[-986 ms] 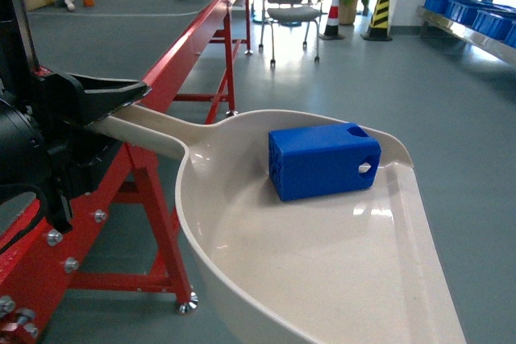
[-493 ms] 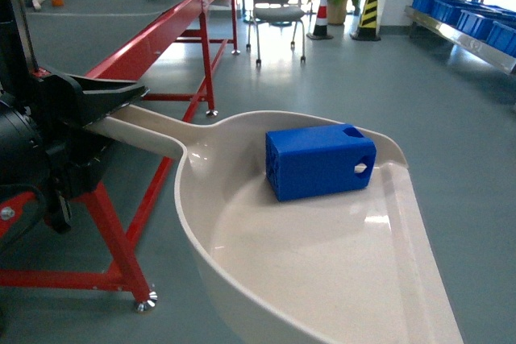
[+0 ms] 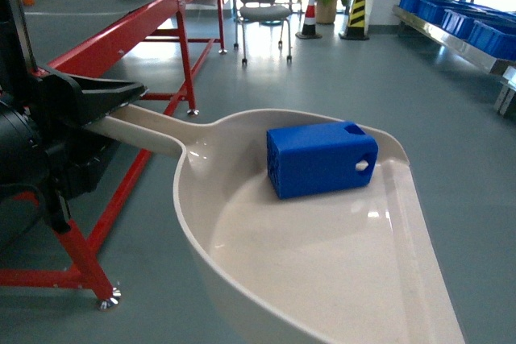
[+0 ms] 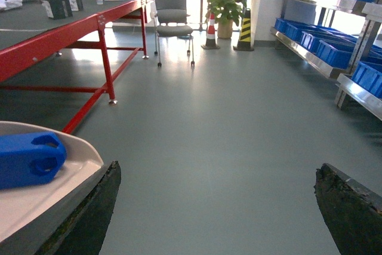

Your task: Place part in tray to right shelf

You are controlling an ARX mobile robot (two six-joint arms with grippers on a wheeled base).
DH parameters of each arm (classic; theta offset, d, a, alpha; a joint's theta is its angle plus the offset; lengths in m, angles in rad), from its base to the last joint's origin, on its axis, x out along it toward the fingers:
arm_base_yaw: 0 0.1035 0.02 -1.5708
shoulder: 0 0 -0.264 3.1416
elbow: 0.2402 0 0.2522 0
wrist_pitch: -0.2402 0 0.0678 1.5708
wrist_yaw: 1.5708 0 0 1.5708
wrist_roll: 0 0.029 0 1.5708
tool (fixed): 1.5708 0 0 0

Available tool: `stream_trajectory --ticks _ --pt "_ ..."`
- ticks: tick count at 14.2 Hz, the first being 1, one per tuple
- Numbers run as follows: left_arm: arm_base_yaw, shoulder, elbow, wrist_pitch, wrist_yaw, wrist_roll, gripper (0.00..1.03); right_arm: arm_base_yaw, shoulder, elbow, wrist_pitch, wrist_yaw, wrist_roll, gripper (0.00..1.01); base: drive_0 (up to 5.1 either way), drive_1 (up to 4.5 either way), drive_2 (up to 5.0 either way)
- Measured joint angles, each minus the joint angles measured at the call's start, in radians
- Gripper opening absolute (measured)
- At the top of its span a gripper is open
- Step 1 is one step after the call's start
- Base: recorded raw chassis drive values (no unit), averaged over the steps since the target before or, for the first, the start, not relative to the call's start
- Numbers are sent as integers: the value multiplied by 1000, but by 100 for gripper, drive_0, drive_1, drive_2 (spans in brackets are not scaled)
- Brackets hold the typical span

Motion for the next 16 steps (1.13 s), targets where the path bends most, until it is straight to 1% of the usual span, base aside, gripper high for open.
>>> stream_trajectory --ticks 8,10,11,12,16 --pt "-3 -2 0 -1 10 5 14 0 0 0 2 0 0 98 491 -255 -255" --pt "-5 -2 0 3 3 2 14 0 0 0 0 4 0 98 0 0 0" --pt "-19 -2 0 3 23 0 14 0 0 0 3 5 0 98 0 0 0" --pt "-4 -2 -1 2 8 2 14 0 -2 0 2 5 0 98 1 418 -415" --pt "-4 -2 -1 2 9 3 14 0 0 0 -1 5 0 98 -11 405 -426"
